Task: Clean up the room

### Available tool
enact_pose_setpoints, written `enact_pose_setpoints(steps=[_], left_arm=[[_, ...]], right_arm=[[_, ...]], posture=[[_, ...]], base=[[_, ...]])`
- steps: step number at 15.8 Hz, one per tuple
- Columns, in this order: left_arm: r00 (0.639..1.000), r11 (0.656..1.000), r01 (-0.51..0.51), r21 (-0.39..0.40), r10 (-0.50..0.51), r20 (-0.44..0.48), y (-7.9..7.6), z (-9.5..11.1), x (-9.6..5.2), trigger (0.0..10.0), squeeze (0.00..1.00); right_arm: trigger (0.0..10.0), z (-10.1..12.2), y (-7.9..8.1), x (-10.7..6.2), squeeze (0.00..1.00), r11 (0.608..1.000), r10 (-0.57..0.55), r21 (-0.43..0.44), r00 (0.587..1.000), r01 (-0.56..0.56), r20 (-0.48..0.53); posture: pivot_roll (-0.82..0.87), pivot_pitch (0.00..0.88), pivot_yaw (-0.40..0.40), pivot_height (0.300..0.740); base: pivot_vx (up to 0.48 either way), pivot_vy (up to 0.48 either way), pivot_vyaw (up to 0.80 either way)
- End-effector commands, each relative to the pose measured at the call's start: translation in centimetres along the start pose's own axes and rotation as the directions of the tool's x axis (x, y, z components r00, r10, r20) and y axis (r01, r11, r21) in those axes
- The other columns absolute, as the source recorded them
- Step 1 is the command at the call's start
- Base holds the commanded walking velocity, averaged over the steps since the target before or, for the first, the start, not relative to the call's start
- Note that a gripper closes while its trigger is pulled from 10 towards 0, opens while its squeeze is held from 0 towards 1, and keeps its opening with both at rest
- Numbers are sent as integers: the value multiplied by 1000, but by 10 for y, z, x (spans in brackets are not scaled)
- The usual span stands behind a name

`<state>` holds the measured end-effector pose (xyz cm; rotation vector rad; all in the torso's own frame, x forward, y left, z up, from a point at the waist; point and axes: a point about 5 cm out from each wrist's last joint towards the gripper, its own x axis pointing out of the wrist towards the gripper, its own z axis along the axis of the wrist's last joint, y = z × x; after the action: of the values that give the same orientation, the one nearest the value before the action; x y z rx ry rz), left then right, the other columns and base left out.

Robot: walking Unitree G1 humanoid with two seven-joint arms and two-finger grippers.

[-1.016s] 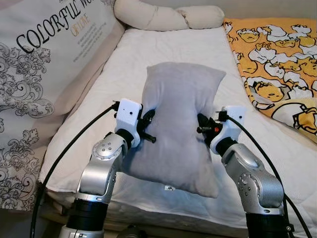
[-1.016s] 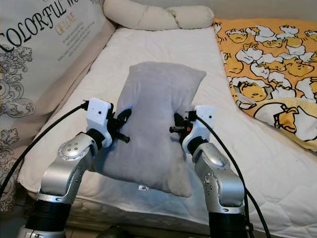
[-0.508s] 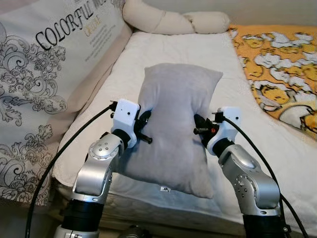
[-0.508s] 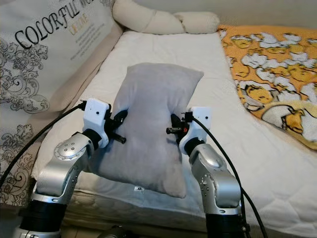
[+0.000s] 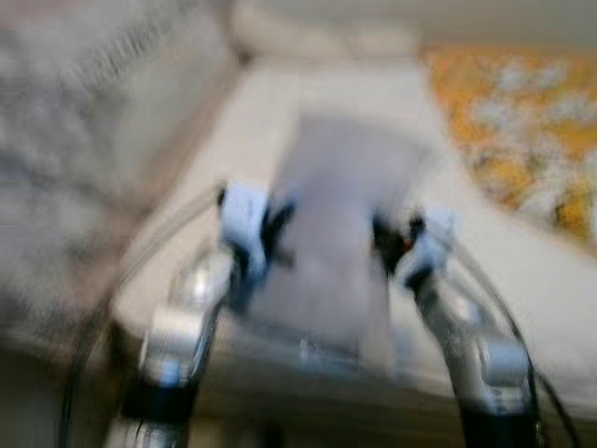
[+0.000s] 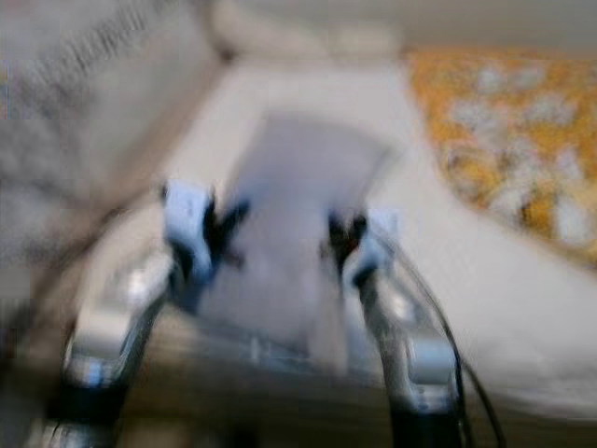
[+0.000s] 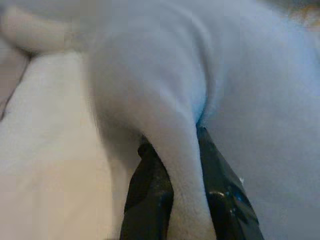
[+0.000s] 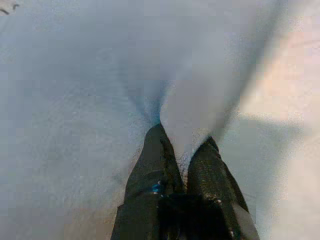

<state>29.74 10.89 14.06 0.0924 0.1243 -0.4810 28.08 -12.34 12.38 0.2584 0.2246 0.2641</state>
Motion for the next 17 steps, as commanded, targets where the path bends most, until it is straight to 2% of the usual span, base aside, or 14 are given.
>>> enact_pose_setpoints(steps=[1,13,17], left_arm=[[999,1000,-5,24,4,40,4,13,1,10000,0],[1000,1000,-1,22,1,23,7,11,0,10000,0],[999,1000,-22,-20,23,34,7,14,-1,10000,0]], right_arm=[[10000,6,7,2,0,1000,25,2,999,-25,30],[10000,5,7,2,0,1000,1,17,999,-2,35],[10000,6,7,3,0,1000,0,13,1000,0,30]], posture=[[-11,0,84,740],[-10,0,99,740],[-8,0,93,740]], base=[[0,319,0],[0,314,0],[0,0,0]])
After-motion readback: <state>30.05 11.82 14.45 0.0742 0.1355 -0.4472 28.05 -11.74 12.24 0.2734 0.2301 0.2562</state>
